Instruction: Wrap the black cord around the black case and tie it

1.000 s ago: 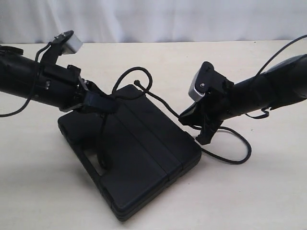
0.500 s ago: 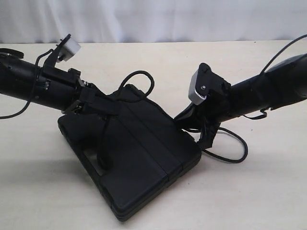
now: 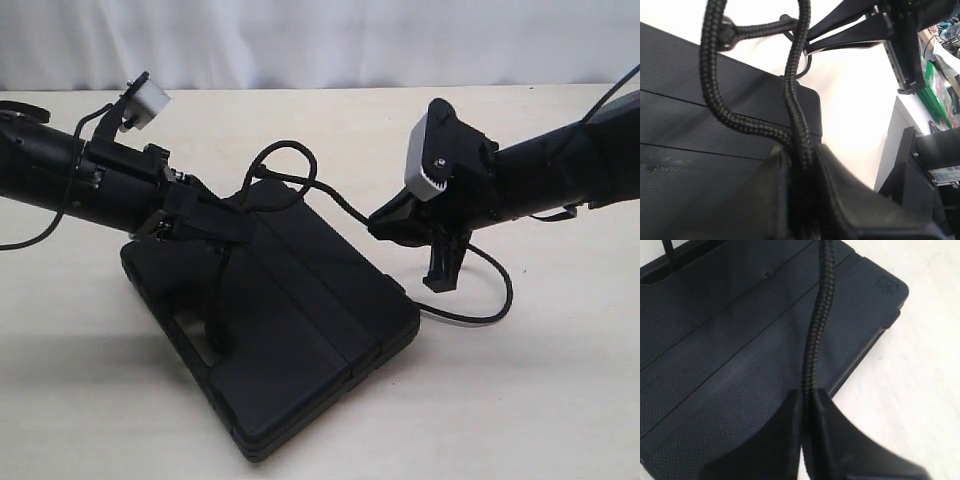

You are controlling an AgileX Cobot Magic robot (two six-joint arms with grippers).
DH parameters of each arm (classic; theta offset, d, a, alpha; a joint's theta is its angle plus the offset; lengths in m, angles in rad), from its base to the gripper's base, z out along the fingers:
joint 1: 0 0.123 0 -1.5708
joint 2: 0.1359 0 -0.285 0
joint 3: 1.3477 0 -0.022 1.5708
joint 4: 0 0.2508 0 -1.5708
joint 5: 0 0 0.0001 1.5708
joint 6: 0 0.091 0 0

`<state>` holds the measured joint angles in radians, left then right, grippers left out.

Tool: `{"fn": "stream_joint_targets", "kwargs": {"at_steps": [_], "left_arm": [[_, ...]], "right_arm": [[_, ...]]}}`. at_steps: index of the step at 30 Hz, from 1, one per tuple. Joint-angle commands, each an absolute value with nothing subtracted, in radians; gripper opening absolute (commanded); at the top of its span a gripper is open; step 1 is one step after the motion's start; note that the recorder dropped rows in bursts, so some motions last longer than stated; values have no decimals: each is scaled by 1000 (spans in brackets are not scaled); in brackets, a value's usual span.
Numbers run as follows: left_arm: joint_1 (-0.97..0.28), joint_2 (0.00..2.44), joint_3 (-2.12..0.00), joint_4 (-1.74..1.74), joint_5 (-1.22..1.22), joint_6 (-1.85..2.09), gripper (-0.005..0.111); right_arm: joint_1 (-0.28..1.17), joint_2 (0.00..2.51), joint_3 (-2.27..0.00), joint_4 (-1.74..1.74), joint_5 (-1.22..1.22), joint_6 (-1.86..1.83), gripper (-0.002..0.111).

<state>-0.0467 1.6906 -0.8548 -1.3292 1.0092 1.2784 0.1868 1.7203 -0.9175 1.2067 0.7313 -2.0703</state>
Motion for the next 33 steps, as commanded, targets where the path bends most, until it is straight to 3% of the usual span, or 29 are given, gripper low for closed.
{"fn": "stream_joint_targets", "kwargs": {"at_steps": [1,7,33], "left_arm": [[-45,1689,-863,-1351,1044,1282,0],[-45,1689,-863,-1411,1108,1282,0],[45,1858,-863,-1507,1221,1283,0]], "right_arm": [[149,1713,-912,1191,747,-2048,4],[82,1725,-912,1218,845,-2050,4],[61,1852,-912,1274,1019,-2117,4]]}}
